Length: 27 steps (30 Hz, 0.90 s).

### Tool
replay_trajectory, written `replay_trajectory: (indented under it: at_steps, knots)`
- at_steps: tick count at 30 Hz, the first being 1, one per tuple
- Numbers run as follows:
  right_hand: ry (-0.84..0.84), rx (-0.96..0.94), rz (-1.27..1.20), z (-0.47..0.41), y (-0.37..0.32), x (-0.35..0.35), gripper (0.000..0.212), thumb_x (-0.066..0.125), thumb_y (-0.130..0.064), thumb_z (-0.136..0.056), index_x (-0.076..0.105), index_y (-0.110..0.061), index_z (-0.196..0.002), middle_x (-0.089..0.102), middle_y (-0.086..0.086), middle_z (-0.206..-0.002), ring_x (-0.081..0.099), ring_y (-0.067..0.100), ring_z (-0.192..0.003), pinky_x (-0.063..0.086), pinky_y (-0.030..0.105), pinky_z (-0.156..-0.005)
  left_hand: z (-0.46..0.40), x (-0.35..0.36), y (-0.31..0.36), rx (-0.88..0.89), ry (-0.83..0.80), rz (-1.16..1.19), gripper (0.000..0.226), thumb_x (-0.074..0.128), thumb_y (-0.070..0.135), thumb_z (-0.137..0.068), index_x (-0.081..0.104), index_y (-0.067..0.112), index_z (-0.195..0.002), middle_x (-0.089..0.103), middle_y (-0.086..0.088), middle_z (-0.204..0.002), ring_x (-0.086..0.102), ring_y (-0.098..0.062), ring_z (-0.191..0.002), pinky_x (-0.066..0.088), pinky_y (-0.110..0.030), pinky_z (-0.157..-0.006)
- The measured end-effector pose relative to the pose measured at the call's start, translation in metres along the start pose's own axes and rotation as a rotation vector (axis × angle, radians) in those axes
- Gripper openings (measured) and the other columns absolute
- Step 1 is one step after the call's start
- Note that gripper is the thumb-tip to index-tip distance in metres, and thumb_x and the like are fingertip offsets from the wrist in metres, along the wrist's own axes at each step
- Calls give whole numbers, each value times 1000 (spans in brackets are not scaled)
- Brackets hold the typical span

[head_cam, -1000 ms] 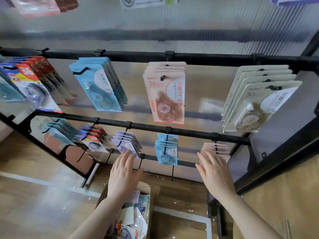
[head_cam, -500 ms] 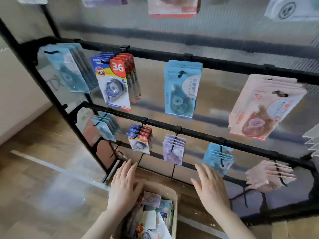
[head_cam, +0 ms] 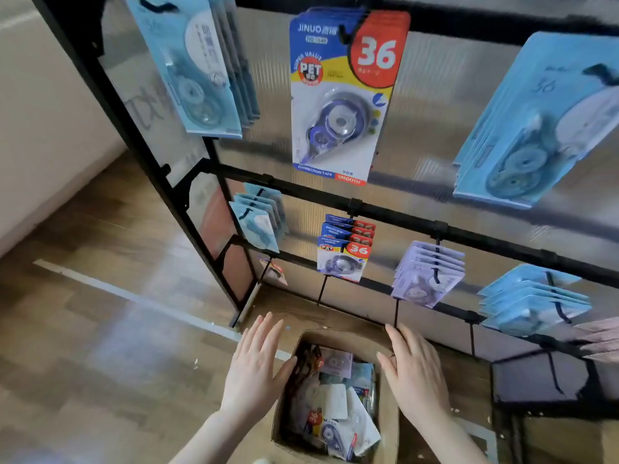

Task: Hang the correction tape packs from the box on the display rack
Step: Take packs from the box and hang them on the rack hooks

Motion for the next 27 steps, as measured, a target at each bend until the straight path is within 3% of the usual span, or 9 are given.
replay_trajectory:
  at_steps: [3,5,12,15,19,21,23,25,27]
  knots:
    - [-28,-1,-7,-3,2,40,44,62,-40,-86,65,-8,-116,65,15,-115,65,32,-102,53,45,-85,-3,30,-7,1,16,2,63,32,60,-91,53,17,-132,51,-6,-141,46,-26,-131,31,-33,-110]
    - [-35,-22,-11,-3,7,76,51,77,-30,-74,64,-7,-118,64,17,-117,64,34,-105,51,47,-87,-5,67,-15,15,9,13,63,39,55,-86,52,16,-134,49,-6,-143,45,-26,-133,35,-42,-106]
    - [49,-166,-30,16,48,228,50,74,-25,-77,58,-8,-122,61,16,-121,61,34,-109,47,47,-92,-18,257,-49,148,-56,-32,62,41,53,-87,46,17,-138,45,-7,-146,40,-24,-135,36,-44,-107]
    - [64,-235,-18,29,66,297,47,69,-28,-84,55,-11,-125,60,13,-123,55,29,-113,41,38,-100,-27,342,-60,254,-138,-104,61,43,49,-88,45,16,-139,45,-9,-145,42,-26,-135,31,-44,-107]
    - [48,-302,13,39,87,373,47,49,-39,-88,52,-13,-126,59,11,-123,43,23,-113,32,34,-96,-44,432,-71,377,-244,-187,64,43,50,-84,50,12,-136,48,-12,-143,47,-30,-131,33,-42,-105]
    - [49,-346,66,38,92,391,46,52,-38,-86,55,-11,-123,61,12,-118,51,26,-111,40,37,-94,-52,461,-71,435,-290,-241,71,36,56,-82,52,11,-135,47,-13,-143,46,-28,-132,35,-36,-105]
    - [45,-364,118,31,96,397,45,71,-29,-81,60,-8,-120,63,15,-115,61,33,-105,51,46,-86,-57,482,-69,484,-335,-302,77,29,60,-86,35,12,-146,26,-12,-156,24,-24,-145,25,-32,-114]
    - [26,-330,123,23,99,393,49,74,-25,-77,60,-5,-120,62,18,-116,61,36,-105,49,53,-86,-61,494,-69,459,-412,-313,74,38,55,-94,18,15,-152,6,-6,-161,1,-19,-148,12,-32,-119]
    - [2,-284,110,18,100,388,49,71,-26,-81,58,-6,-124,60,18,-120,59,37,-110,46,53,-91,-62,490,-58,467,-395,-312,71,43,50,-95,18,15,-151,8,-6,-161,4,-20,-147,13,-33,-118]
Point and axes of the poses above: each hand's wrist, its own z-axis away from the middle knuckle, its own x-axis out of the palm, y = z × x, the point moved 8 cm from there along -z, towards the middle knuckle
